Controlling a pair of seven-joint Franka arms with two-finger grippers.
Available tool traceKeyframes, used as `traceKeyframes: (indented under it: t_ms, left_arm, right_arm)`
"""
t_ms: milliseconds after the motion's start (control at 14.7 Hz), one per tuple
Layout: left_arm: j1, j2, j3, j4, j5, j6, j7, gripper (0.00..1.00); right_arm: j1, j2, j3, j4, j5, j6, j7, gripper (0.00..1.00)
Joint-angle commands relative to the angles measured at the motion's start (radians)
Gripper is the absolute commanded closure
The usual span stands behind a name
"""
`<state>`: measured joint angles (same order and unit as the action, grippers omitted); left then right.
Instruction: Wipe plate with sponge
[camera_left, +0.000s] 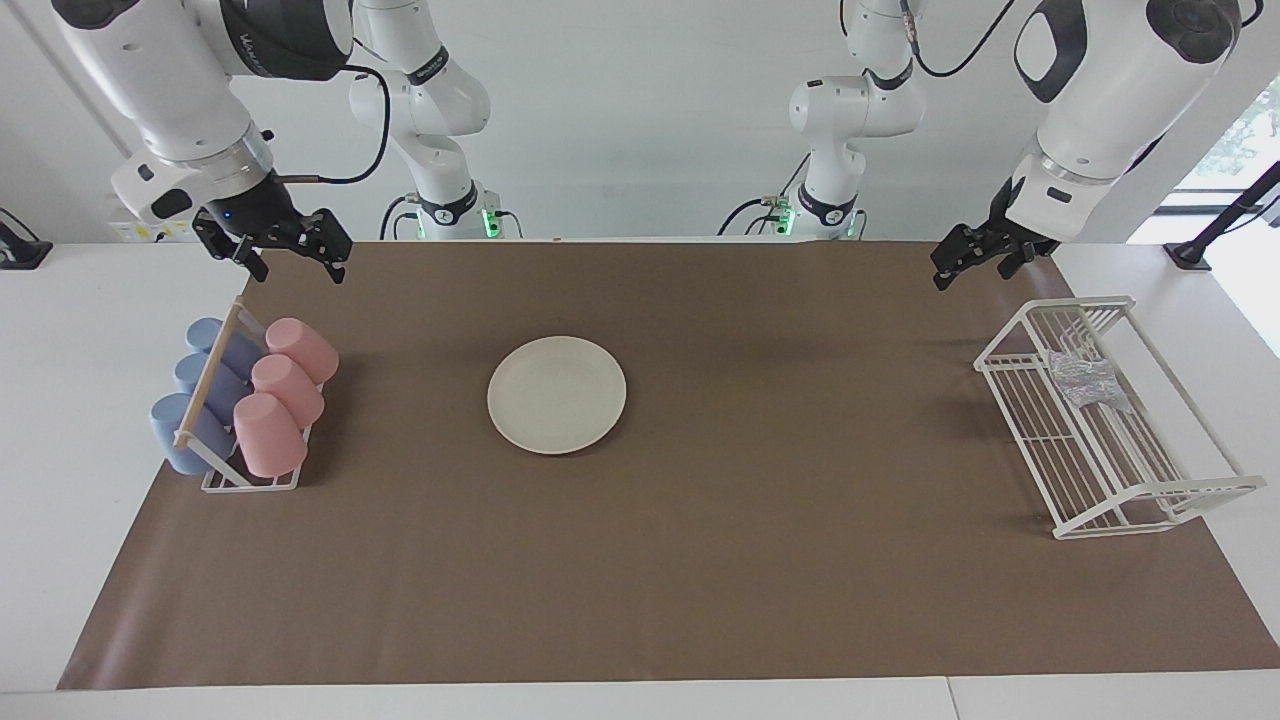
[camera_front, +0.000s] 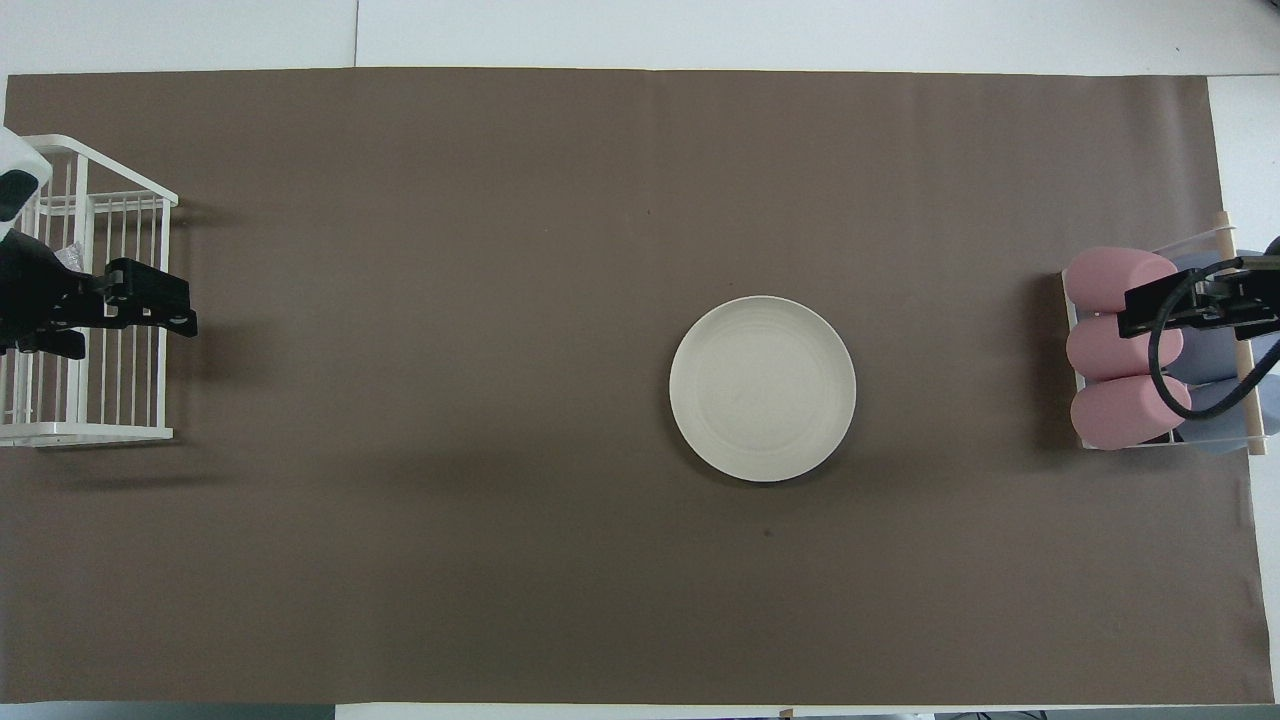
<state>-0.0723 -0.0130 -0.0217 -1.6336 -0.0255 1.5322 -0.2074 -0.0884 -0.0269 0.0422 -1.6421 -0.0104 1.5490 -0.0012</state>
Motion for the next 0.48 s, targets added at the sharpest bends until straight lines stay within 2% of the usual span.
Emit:
traceKeyframes:
  t_ms: [0,408]
  left_arm:
    - [0.000,-0.001,0.002,0.001,0.010,-0.009,0.006,0.00]
    - [0.002,-0.002,0.003,0.001,0.010,0.017,-0.004,0.00]
  right_arm:
    - [-0.001,-0.002,0.007,0.007,-0.014,-0.015,0.024,0.00]
    - [0.001,-0.004,0.008,0.008,-0.008,-0.013,0.050,0.00]
